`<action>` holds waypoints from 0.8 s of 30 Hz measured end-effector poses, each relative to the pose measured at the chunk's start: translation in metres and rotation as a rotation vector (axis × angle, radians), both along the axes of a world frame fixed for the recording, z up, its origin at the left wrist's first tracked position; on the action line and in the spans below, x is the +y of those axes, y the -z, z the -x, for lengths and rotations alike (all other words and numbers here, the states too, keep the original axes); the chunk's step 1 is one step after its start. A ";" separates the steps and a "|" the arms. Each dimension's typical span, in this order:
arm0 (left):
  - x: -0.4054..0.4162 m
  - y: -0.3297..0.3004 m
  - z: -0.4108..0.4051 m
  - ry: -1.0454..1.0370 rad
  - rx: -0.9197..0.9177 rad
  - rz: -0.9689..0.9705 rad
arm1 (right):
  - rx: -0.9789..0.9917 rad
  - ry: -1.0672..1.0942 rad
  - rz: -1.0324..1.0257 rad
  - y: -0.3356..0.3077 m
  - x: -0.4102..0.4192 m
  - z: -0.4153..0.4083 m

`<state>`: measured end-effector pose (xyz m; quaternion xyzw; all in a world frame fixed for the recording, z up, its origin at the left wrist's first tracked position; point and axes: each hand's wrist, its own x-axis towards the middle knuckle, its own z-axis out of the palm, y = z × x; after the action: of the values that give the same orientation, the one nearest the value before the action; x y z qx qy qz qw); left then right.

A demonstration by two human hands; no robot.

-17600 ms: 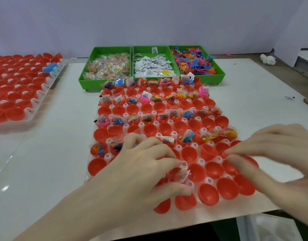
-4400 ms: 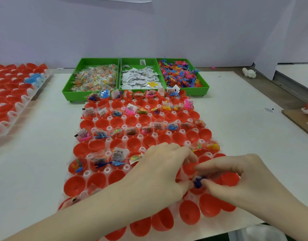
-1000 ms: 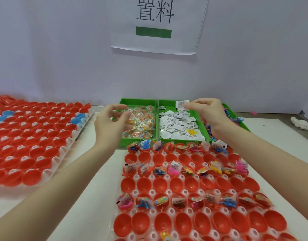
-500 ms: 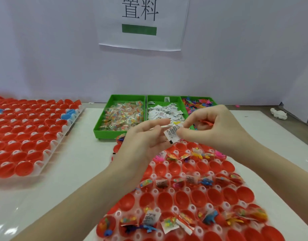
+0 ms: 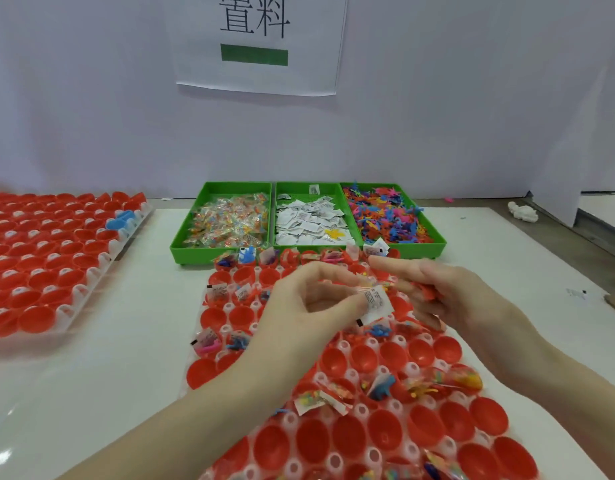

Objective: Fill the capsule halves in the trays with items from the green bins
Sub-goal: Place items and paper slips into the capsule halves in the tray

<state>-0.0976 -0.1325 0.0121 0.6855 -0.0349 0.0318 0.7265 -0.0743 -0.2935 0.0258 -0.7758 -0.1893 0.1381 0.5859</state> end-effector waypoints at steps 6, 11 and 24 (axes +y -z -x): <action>-0.022 -0.001 0.018 0.108 0.004 -0.040 | -0.097 0.071 -0.010 -0.011 -0.011 0.017; -0.030 -0.001 0.023 0.096 0.019 -0.034 | -0.239 0.223 -0.237 -0.008 -0.023 0.031; -0.038 -0.004 0.032 0.196 -0.015 0.034 | -0.223 0.323 -0.136 -0.007 -0.035 0.053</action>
<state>-0.1296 -0.1700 0.0165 0.6662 -0.1067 -0.0334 0.7373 -0.1276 -0.3285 0.0325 -0.7653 -0.1352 -0.0575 0.6267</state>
